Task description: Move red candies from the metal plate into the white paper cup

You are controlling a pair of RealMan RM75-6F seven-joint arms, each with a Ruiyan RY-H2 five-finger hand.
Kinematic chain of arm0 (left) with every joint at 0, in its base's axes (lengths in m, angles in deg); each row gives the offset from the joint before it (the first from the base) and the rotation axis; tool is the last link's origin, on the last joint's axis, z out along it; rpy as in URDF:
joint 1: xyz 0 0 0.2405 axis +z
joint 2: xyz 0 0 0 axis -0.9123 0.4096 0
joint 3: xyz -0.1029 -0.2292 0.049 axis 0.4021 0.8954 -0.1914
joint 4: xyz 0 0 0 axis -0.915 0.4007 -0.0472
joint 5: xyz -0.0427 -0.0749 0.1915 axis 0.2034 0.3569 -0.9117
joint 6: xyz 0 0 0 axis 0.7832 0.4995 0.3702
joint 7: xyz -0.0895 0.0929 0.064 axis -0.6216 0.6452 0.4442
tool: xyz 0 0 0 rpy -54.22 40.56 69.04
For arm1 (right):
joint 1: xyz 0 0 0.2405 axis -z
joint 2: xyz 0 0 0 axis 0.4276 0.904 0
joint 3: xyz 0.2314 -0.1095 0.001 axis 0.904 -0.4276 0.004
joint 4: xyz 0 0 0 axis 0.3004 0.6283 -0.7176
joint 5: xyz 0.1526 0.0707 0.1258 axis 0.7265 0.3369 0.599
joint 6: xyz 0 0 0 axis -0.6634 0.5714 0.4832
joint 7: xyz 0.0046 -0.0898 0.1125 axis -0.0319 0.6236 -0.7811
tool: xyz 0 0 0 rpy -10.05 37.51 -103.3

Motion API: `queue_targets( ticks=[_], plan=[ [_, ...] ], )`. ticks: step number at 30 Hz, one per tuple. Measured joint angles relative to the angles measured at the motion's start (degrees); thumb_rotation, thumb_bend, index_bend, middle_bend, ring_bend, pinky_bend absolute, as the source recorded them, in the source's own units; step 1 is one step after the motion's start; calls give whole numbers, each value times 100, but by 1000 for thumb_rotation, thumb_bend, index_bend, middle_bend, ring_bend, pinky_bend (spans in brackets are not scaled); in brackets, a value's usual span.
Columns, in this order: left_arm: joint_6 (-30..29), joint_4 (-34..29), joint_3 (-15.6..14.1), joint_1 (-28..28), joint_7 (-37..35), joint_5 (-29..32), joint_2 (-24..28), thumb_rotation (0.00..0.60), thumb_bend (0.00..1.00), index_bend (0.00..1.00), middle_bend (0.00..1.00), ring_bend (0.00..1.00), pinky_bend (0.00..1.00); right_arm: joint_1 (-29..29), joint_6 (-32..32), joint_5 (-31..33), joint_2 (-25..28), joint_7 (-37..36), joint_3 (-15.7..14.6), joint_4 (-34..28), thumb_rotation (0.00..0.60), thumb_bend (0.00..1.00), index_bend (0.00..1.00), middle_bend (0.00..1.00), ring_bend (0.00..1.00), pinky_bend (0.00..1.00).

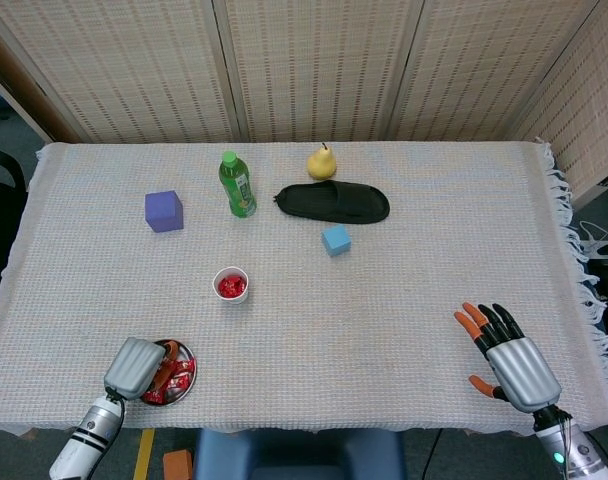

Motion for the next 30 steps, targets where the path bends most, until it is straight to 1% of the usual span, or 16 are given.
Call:
queue_targets(
  ticks=[3,6,11,15,17,22,25,30],
  plan=[
    [-44,-183,64,-37,22,-55,78,600,387,506,1000,1000,1000,1,-2,11,3,-10,4,5,600,96,0,0,0,0],
    [-58,-413,198,-119,52,-74,160,600,388,506,1000,1000,1000,-5,10,29,5,-18,12,9,600,96,0,0,0,0],
    [44,-737,603,-385,76,41,281,600,388,502,1000,1000,1000,-12,26,56,3,-27,23,17,600,96,0,0,0,0],
    [135,-835,767,-518,96,157,319,600,388,492,1000,1000,1000,-14,29,78,3,-31,33,20,600,96,0,0,0,0],
    [202,-854,908,-622,94,247,310,600,388,488,1000,1000,1000,-18,39,119,3,-36,50,24,600,95,0,0,0,0],
    [659,-766,1317,-1152,349,690,46,600,389,486,1000,1000,1000,-55,143,245,-8,-38,92,40,600,96,0,0,0,0],
    [791,-691,1524,-1438,608,901,-182,600,389,485,1000,1000,1000,-69,168,295,-10,-43,113,42,600,96,0,0,0,0],
    [959,-473,1738,-1749,791,1266,-421,600,389,485,1000,1000,1000,-67,159,370,5,-80,151,49,600,96,0,0,0,0]
  ],
)
